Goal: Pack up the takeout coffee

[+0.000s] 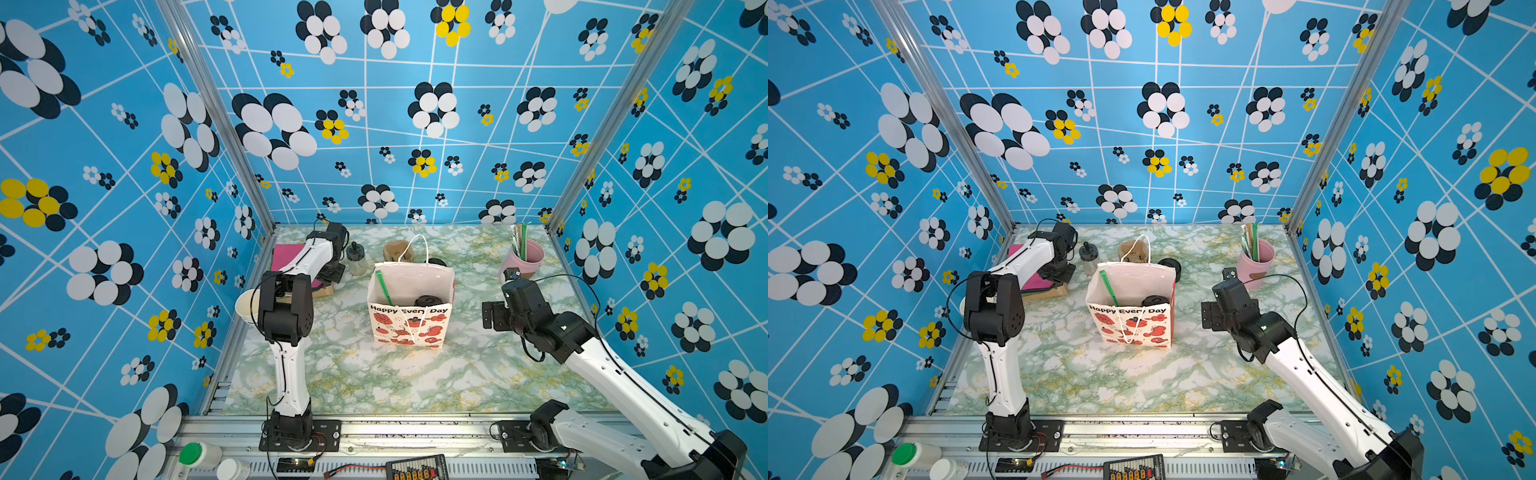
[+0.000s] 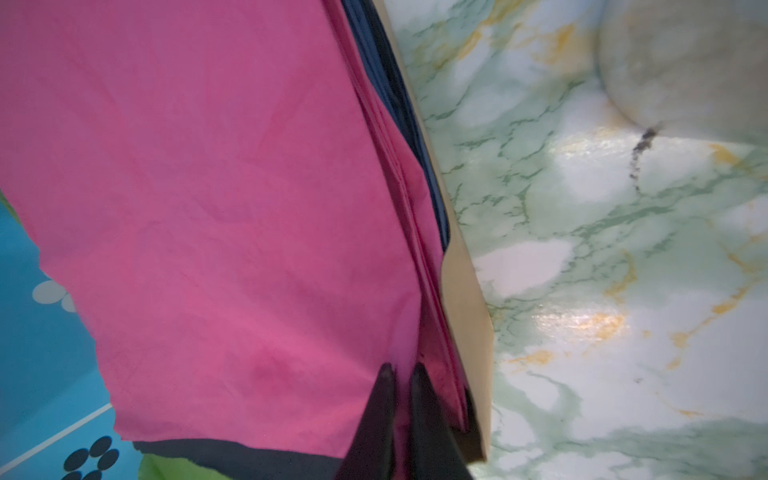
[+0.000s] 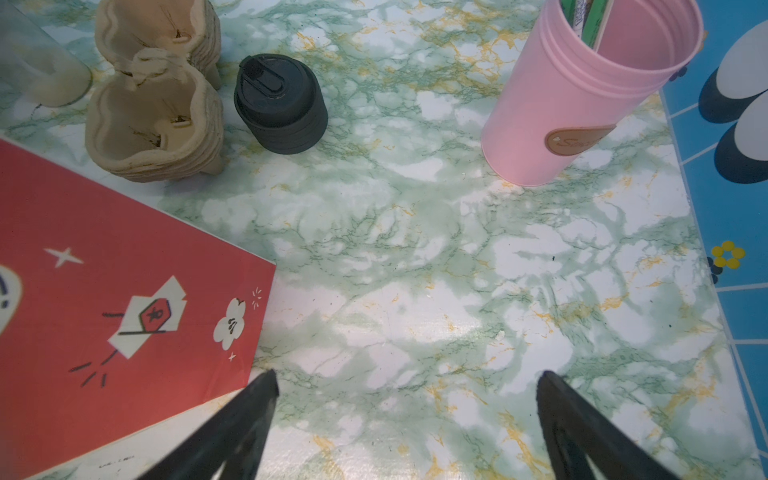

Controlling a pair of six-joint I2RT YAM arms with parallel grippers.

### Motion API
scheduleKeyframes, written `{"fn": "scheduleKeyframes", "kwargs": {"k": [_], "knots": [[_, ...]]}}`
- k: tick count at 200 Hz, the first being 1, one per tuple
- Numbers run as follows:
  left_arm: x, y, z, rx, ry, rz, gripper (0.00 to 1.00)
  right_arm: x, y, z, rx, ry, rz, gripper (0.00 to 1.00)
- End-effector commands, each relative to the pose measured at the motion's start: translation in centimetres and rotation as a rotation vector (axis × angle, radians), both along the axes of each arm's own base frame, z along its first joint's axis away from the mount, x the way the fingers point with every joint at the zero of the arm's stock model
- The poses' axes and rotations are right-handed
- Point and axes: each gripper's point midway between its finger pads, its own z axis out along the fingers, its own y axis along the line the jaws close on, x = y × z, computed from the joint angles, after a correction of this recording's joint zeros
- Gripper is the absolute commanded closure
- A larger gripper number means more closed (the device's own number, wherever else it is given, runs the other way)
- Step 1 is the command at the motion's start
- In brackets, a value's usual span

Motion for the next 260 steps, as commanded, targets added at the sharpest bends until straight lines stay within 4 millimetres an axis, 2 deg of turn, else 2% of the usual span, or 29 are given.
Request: {"fn": "scheduleKeyframes", "kwargs": {"k": [1, 46, 135, 208, 260], "knots": [[-0.1, 0.2, 1.0, -0.028, -0.01, 0.015, 0.86, -0.2, -0.1, -0.5, -0.009, 0.02, 0.011, 0.01], [0.0, 0.2, 0.4, -0.029, 0.011, 0.016, 0.83, -0.3, 0.0, -0.9, -0.015, 0.035, 0.019, 0.01], [0.7, 0.3, 1.3, -0.036, -0.017, 0.019, 0.82, -0.2, 0.3, -1.6, -0.012, 0.056, 0.028, 0.01], [0.6, 0.2, 0.4, -0.061, 0.01, 0.022, 0.79, -0.3, 0.4, -1.8, -0.012, 0.064, 0.034, 0.01], [0.7, 0.0, 0.2, -0.072, 0.019, 0.022, 0.84, -0.3, 0.5, -2.0, -0.013, 0.07, 0.037, 0.01]]}}
